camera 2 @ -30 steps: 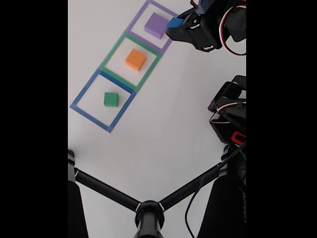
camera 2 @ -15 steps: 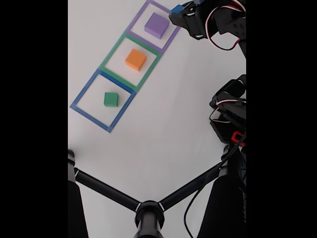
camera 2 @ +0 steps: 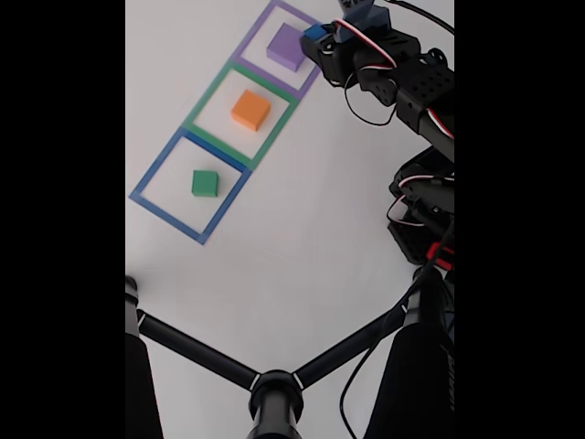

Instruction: Tower of hanoi

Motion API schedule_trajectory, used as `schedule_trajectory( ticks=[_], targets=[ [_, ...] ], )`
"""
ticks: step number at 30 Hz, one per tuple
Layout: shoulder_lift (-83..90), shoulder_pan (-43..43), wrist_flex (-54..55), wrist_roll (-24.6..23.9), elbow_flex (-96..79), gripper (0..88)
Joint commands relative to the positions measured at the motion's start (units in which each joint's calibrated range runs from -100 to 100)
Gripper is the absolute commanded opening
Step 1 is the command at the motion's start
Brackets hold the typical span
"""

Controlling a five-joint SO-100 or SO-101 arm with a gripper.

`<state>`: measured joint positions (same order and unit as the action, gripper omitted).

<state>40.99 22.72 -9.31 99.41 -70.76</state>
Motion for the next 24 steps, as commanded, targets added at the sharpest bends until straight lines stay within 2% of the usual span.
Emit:
schedule_trajectory(
  ticks=[1, 10, 24],
  targets=[
    [-8.57, -0.28, 14.57, 0.59, 0.03, 3.7],
    [-24.80, -0.76, 33.68, 0.59, 1.48, 3.6],
    [-37.07, -1.72, 46.96, 0.59, 2.48, 3.7]
  ],
)
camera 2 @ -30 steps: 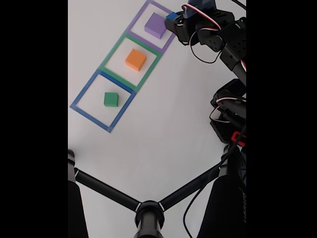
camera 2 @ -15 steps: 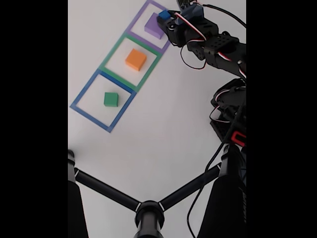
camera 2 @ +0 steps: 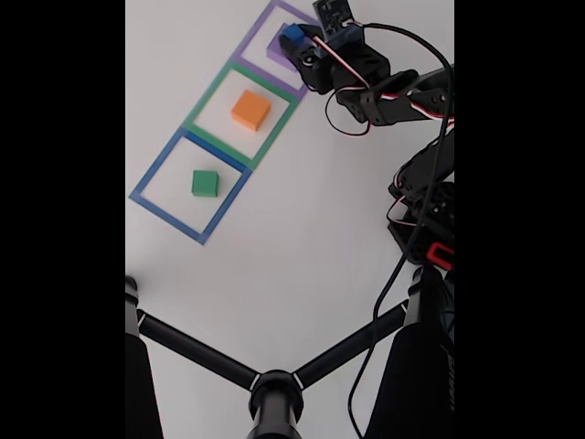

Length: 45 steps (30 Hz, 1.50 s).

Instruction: Tower of hanoi

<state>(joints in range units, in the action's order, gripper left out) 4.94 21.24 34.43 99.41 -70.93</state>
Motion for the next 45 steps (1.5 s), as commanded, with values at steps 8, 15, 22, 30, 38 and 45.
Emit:
schedule_trajectory(
  ticks=[8, 15, 22, 30, 38, 45],
  targets=[
    [-4.66, -0.15, 7.03, 0.59, 2.66, 3.8],
    [-6.11, 0.14, 8.08, 0.59, 2.84, 6.3],
    [-7.16, 0.23, 8.81, 0.59, 2.39, 12.6],
    [-6.84, 0.23, 8.97, 0.59, 2.66, 21.8],
    [5.11, -0.06, -4.88, 0.59, 4.93, 22.8],
    [27.08, -0.92, -46.58, 0.59, 15.84, 15.9]
  ],
)
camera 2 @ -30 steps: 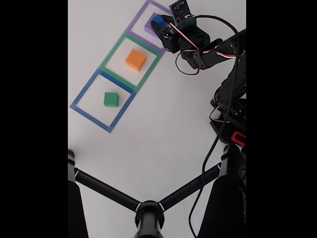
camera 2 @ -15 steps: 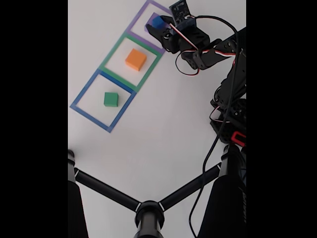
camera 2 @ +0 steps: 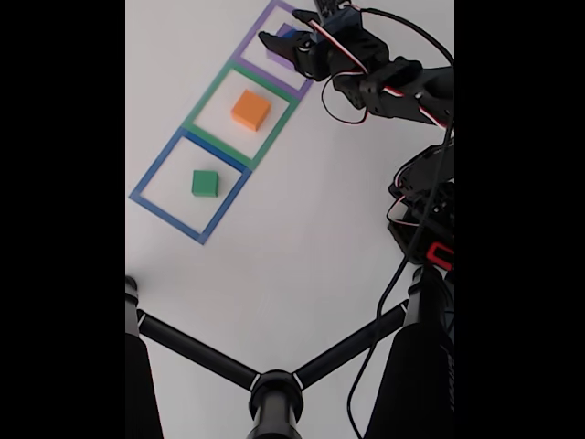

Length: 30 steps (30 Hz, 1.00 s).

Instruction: Tower of hanoi

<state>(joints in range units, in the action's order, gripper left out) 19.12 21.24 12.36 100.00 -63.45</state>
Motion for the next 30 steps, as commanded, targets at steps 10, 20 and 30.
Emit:
schedule_trajectory(
  ticks=[10, 20, 30],
  targets=[
    [26.94, -10.89, -70.50, 0.00, 29.81, 0.2],
    [30.25, -22.49, -87.50, 0.00, 41.45, 0.2],
    [31.14, -30.35, -88.23, 0.00, 41.36, 1.1]
  ],
)
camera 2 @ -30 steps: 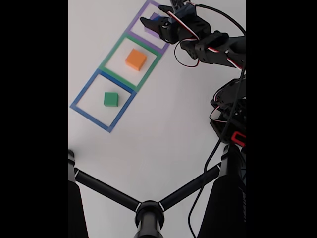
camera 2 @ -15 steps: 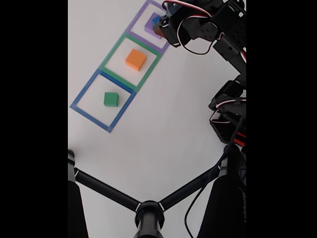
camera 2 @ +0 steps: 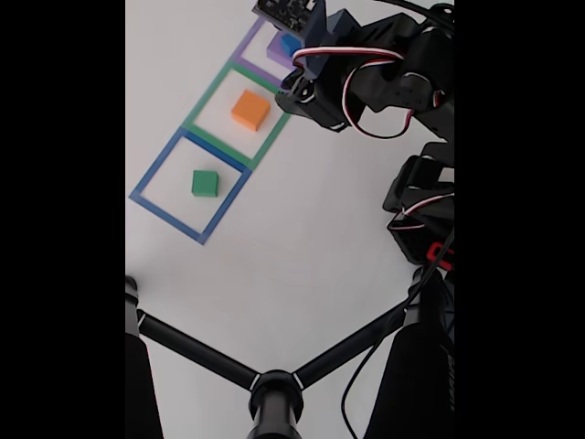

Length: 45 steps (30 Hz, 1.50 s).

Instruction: Tower of hanoi

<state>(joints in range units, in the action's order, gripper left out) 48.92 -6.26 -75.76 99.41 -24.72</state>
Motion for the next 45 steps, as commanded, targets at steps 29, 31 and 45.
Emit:
schedule_trajectory(
  ticks=[29, 31, 45],
  targets=[
    [-6.65, -10.32, 67.58, 0.59, -45.92, 38.7],
    [-9.00, -10.61, 73.74, 0.59, -48.56, 39.1],
    [-26.60, -10.61, 103.21, 0.59, -55.92, 38.5]
  ],
)
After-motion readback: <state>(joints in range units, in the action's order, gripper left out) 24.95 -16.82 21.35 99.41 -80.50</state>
